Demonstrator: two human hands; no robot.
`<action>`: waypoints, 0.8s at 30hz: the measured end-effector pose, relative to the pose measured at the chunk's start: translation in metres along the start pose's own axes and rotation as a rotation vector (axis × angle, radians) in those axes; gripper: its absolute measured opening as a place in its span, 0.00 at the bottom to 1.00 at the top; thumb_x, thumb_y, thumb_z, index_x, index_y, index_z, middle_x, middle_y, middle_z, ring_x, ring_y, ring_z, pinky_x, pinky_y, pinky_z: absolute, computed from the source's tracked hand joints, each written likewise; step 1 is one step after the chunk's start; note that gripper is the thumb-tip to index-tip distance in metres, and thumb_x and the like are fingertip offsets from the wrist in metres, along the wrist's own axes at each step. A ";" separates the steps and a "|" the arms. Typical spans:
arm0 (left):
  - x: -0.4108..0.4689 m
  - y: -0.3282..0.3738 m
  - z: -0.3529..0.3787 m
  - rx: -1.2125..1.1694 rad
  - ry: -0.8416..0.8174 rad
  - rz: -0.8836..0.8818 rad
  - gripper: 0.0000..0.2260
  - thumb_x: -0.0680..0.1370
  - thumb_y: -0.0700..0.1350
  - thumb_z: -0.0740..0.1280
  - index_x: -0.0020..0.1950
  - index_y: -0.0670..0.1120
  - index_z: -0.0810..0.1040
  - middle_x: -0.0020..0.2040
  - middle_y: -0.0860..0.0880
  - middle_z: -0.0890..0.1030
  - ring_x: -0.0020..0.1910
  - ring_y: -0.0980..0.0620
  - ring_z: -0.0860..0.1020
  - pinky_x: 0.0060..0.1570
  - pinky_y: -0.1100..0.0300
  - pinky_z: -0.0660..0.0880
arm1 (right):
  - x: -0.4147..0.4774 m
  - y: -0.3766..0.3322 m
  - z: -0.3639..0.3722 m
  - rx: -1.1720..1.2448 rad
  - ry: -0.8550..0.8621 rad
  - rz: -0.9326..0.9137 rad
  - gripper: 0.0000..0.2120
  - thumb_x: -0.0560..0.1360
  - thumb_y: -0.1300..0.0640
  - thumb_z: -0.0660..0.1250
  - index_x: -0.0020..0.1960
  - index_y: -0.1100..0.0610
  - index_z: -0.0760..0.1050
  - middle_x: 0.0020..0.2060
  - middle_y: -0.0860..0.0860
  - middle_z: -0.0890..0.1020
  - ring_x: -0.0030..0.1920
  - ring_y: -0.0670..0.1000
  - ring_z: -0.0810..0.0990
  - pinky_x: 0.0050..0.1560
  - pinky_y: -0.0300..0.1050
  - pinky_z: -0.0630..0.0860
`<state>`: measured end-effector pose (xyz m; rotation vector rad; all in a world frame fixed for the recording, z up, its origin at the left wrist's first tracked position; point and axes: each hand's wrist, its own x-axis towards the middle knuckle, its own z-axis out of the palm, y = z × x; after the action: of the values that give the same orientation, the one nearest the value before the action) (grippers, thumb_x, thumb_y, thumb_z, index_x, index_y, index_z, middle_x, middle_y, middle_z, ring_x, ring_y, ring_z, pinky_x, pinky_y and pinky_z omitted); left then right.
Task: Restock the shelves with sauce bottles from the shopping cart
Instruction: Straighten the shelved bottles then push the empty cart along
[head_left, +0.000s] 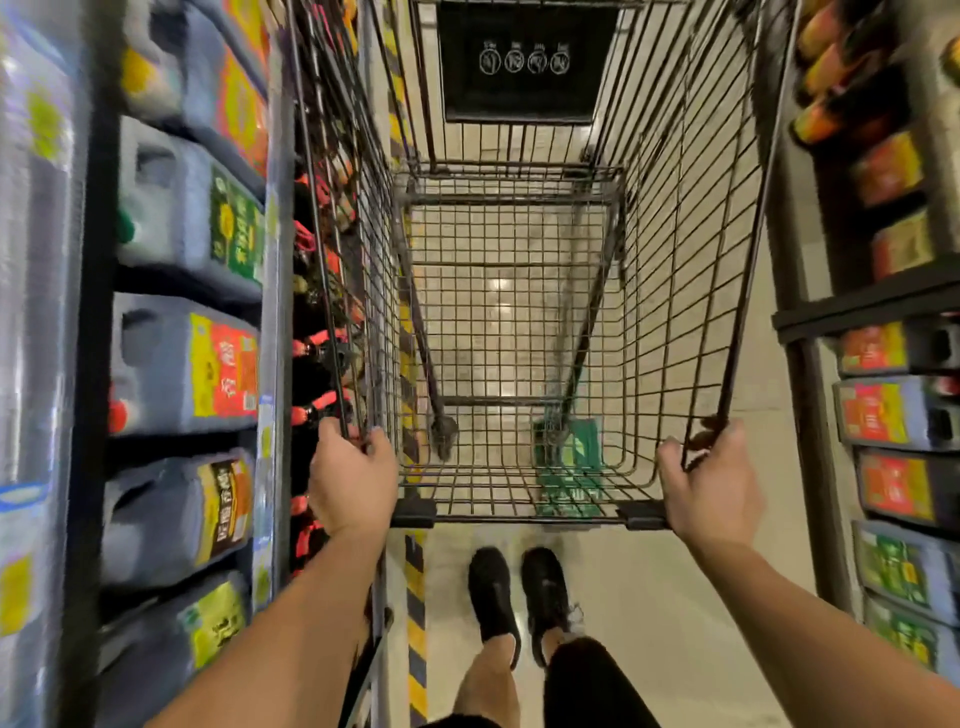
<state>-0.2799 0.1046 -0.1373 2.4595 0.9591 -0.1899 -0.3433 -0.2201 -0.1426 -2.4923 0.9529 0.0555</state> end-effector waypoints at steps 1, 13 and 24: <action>0.007 0.009 0.002 -0.005 0.004 -0.003 0.09 0.77 0.49 0.68 0.47 0.46 0.71 0.35 0.53 0.72 0.36 0.47 0.72 0.39 0.56 0.65 | 0.010 -0.006 0.000 -0.003 0.004 -0.004 0.12 0.72 0.44 0.63 0.45 0.47 0.61 0.32 0.45 0.73 0.31 0.56 0.71 0.37 0.46 0.66; 0.091 0.121 0.021 -0.003 0.012 0.004 0.10 0.78 0.49 0.67 0.50 0.46 0.70 0.42 0.50 0.75 0.49 0.39 0.79 0.45 0.52 0.70 | 0.139 -0.082 0.005 0.005 -0.008 -0.073 0.15 0.74 0.45 0.66 0.50 0.52 0.64 0.37 0.48 0.73 0.36 0.55 0.71 0.38 0.47 0.67; 0.178 0.213 0.041 -0.034 0.076 -0.026 0.11 0.76 0.50 0.69 0.45 0.47 0.70 0.33 0.57 0.70 0.35 0.46 0.73 0.36 0.56 0.66 | 0.263 -0.164 0.013 -0.013 -0.086 -0.085 0.27 0.72 0.38 0.61 0.62 0.55 0.64 0.48 0.56 0.80 0.41 0.57 0.78 0.43 0.50 0.75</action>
<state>-0.0039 0.0558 -0.1425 2.4399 1.0178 -0.0885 -0.0376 -0.2718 -0.1390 -2.5171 0.8135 0.1405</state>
